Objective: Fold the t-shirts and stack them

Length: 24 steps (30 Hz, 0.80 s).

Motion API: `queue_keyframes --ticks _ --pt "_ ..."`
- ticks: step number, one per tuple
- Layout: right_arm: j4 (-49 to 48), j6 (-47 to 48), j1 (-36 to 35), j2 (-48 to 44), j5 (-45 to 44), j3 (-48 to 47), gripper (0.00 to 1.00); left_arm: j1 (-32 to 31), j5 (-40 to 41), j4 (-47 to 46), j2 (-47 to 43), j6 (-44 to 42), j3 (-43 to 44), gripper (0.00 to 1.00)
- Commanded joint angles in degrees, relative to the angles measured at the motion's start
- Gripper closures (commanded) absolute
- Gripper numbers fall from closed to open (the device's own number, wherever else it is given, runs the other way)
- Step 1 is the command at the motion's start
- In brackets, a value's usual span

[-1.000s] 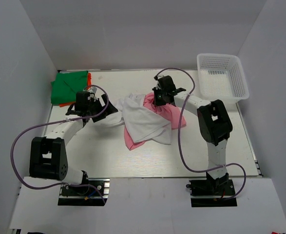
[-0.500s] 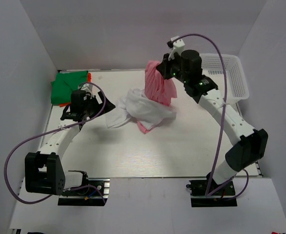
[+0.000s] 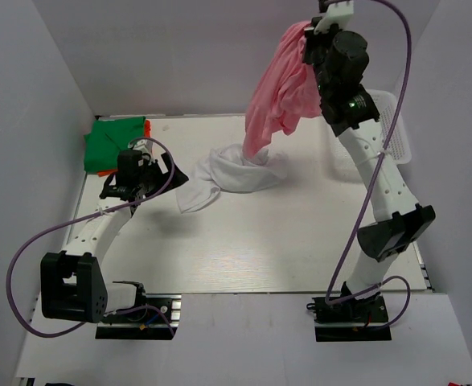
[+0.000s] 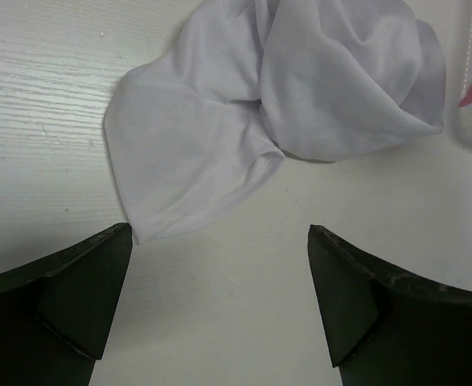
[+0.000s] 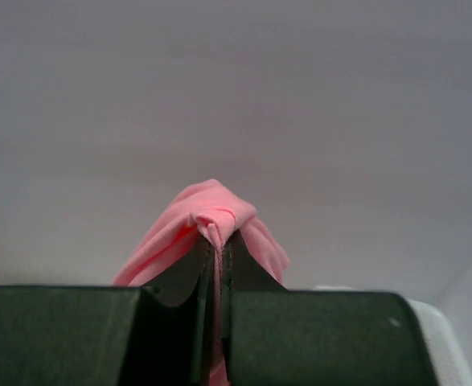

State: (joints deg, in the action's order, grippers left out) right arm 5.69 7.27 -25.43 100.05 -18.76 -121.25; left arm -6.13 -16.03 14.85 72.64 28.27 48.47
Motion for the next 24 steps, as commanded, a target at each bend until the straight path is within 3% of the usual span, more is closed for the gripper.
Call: queue_keyframes --ticks 1,8,13,19,24 --pt "-5.0 4.9 5.1 3.0 -11.0 -6.9 1.00 -0.1 1.5 1.5 -1.2 -1.4 0.3 0.00" --pt "-11.6 6.4 15.1 6.7 -12.4 -9.1 1.00 0.4 2.1 1.5 -0.1 -1.9 0.3 0.00" --pt "-10.5 5.0 21.4 8.7 -10.8 -7.8 1.00 0.4 2.1 1.5 1.1 -1.4 0.3 0.00" --pt "-7.6 -2.2 28.8 11.7 -3.8 1.8 1.00 0.4 1.6 2.3 6.8 -0.3 3.0 0.00" --pt "-3.6 -5.2 32.6 18.1 5.0 4.4 1.00 -0.1 2.3 4.1 10.7 0.4 5.6 0.00"
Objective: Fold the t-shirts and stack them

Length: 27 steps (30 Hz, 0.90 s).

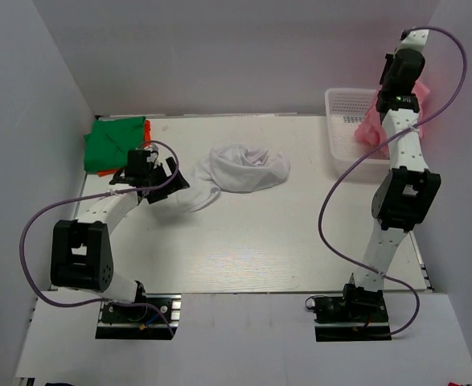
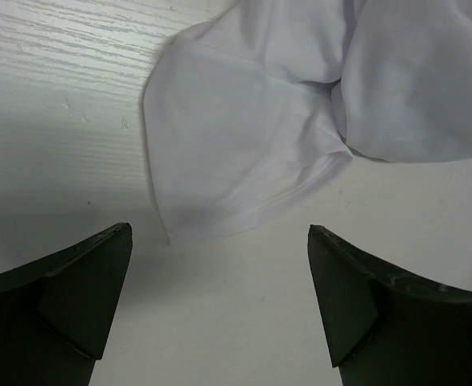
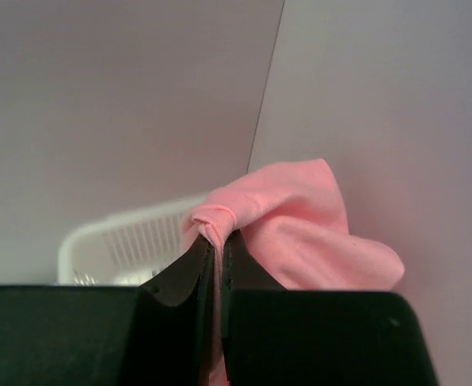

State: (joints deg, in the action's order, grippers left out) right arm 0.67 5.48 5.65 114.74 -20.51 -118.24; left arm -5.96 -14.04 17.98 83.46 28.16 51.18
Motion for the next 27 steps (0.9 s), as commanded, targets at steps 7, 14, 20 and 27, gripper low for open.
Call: queue_keyframes --ticks 7,14,20,27 --pt "0.7 -9.1 3.8 8.6 16.4 6.6 1.00 -0.3 -0.2 1.0 3.3 0.5 4.0 0.00" --pt "4.9 -11.3 3.8 13.8 12.9 5.0 0.78 -0.3 0.3 1.6 4.3 0.5 4.5 0.00" --pt "7.7 -10.1 2.2 8.1 12.3 5.5 0.10 -1.3 5.4 6.2 5.5 0.5 5.2 0.00" --pt "3.3 -3.1 -8.1 -8.8 8.3 17.5 0.10 -3.6 9.7 6.2 6.7 0.5 3.3 0.00"
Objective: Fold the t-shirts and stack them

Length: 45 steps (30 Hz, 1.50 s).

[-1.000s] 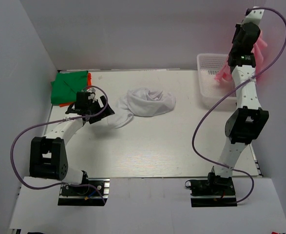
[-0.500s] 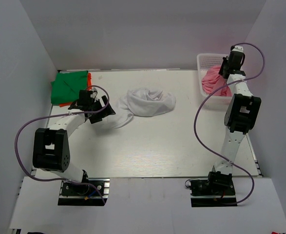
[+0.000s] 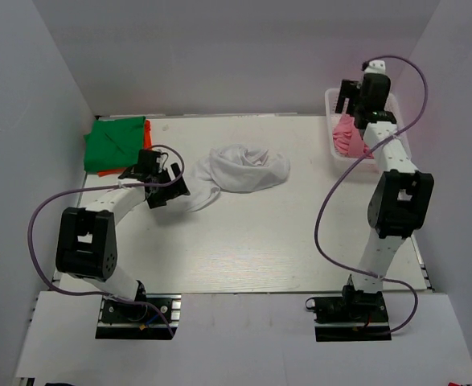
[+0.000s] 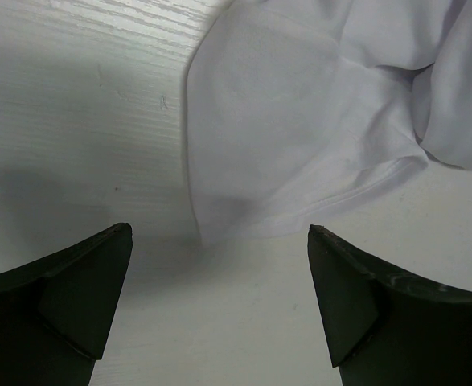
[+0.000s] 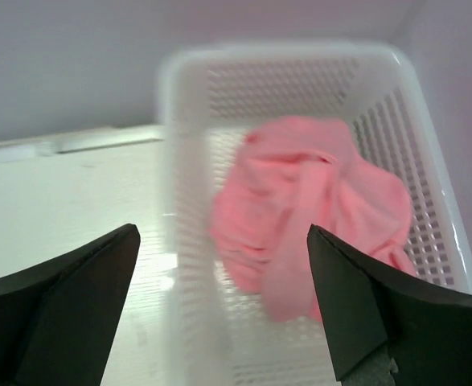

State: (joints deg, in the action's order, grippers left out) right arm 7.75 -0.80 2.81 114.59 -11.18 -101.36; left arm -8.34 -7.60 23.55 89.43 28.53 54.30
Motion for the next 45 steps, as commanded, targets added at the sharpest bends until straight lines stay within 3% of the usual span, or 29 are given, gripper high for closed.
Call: queue_keyframes --ticks 1,7,14,17,20,22,23,31,35,38,40,42,43,45 --pt "-3.1 3.1 -6.1 -10.4 -1.4 1.7 0.10 -1.9 4.1 1.1 1.6 0.1 1.1 0.00" --pt "-3.4 -7.0 -14.3 -21.7 1.8 16.9 0.10 -3.7 6.4 2.3 8.2 0.7 3.8 0.06" --pt "-4.5 -14.9 -17.9 -30.4 4.3 37.2 0.10 -5.9 7.2 1.8 11.8 1.3 4.1 0.28" --pt "-3.0 -16.1 -19.0 -32.0 4.7 41.8 0.10 -7.0 7.2 1.8 14.2 1.3 4.1 0.39" --pt "-3.6 -16.3 -20.3 -31.7 6.6 45.4 0.10 -8.2 7.7 2.3 14.9 1.3 4.1 0.64" --pt "-4.0 -15.9 -21.3 -30.7 8.0 46.1 0.10 -8.2 8.2 2.3 14.4 1.8 3.5 0.94" --pt "-3.8 -15.8 -21.6 -29.0 8.5 45.7 0.10 -8.2 8.2 2.3 13.1 2.6 2.7 1.00" --pt "-9.2 -14.4 -24.6 -14.6 12.6 40.5 0.12 -8.2 8.2 -0.9 3.2 4.3 -0.3 1.00" --pt "-10.2 -17.4 -25.0 -9.0 7.6 35.1 0.12 -8.2 8.2 -1.4 0.5 4.3 -0.9 1.00" --pt "-12.4 -17.5 -25.0 -5.4 7.9 32.5 0.21 -8.2 7.1 -2.5 -1.2 4.3 -1.4 1.00" --pt "-13.5 -17.1 -25.0 -4.7 10.4 30.7 0.35 -8.2 7.1 -3.0 -1.7 4.3 -1.4 1.00" --pt "-16.1 -16.3 -25.0 -3.8 13.8 30.7 0.43 -8.2 6.4 -3.8 -2.3 3.8 -1.4 1.00" --pt "-17.2 -16.2 -25.0 -3.7 14.4 30.5 0.64 -8.2 6.4 -4.5 -2.9 3.8 -1.4 1.00" --pt "-16.9 -16.4 -24.9 -3.5 15.4 29.6 0.95 -8.2 6.4 -4.5 -3.6 3.3 -0.7 1.00"
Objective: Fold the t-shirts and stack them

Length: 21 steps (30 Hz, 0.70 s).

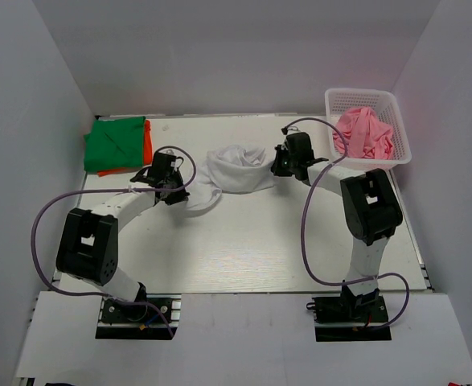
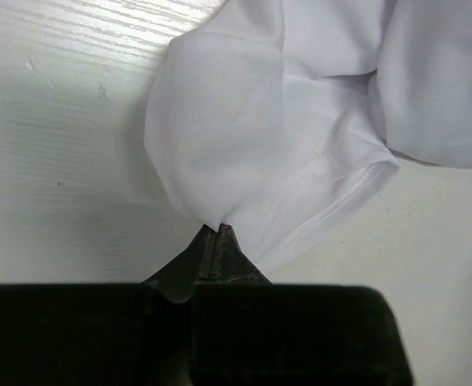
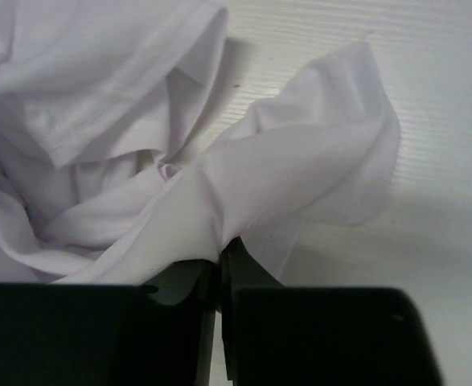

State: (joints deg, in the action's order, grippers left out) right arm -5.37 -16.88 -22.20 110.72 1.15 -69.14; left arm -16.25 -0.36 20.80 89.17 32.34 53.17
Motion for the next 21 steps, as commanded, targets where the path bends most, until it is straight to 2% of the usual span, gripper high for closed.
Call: queue_keyframes --ticks 1,5,14,21 --pt "-3.3 -0.6 0.2 -0.2 3.2 -2.7 1.00 -0.3 -0.9 -1.7 -4.0 -0.5 0.4 1.00" --pt "-0.6 1.0 0.1 -4.6 2.4 -2.1 1.00 -0.3 1.0 -1.2 -8.1 -0.5 2.5 1.00" --pt "-1.6 3.0 0.0 -23.7 -5.6 4.3 1.00 -0.3 7.0 -3.4 -26.0 -1.0 4.4 1.00" --pt "0.4 5.9 0.1 -37.8 -12.8 5.6 1.00 -0.3 16.9 -2.2 -39.4 -1.0 8.3 1.00"
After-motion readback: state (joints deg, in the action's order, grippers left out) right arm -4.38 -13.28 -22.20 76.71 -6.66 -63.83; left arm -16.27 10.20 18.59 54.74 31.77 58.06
